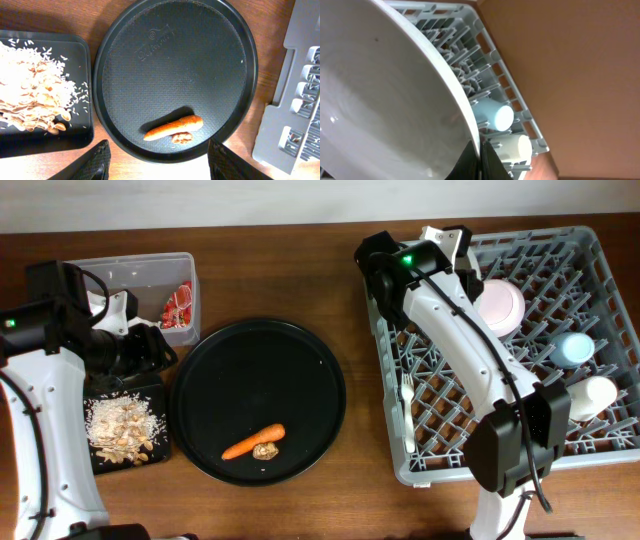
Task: Sort waste into correct bins and load items into the dishwasher rack
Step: 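Stand the plate upright at the rack's left edge with right gripper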
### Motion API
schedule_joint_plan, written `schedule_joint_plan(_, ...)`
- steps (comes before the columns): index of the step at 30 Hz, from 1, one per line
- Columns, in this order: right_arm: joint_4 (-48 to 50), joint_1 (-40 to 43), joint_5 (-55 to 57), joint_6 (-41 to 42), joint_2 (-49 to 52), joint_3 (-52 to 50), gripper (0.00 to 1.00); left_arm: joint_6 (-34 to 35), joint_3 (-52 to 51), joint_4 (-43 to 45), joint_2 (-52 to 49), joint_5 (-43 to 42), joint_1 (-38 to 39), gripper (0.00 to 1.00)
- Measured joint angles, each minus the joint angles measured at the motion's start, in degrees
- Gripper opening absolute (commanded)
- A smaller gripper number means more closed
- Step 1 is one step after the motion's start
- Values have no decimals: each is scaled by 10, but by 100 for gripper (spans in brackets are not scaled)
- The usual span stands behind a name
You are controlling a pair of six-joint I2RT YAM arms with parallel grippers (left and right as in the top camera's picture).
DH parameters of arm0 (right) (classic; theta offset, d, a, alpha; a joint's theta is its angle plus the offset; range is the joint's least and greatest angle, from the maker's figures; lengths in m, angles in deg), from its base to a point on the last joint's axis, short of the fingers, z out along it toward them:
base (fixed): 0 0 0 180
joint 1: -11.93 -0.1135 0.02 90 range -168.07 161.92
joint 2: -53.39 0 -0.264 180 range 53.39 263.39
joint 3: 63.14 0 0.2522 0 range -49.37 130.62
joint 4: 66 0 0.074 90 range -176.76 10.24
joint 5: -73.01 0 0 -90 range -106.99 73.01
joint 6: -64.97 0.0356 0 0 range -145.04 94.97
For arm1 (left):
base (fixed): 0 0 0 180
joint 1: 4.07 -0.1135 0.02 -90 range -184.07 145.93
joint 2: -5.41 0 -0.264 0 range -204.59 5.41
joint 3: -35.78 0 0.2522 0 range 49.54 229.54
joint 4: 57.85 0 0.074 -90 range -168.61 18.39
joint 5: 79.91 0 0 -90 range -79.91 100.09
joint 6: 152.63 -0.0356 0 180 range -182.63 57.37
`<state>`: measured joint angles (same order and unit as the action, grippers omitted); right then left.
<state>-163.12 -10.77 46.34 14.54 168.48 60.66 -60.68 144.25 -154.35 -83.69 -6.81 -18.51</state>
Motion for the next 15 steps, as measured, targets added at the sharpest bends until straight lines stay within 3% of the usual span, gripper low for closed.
schedule_joint_plan(15, 1, -4, -131, 7, 0, 0, 6, 0, 0, 0, 0, 0, 0, 62)
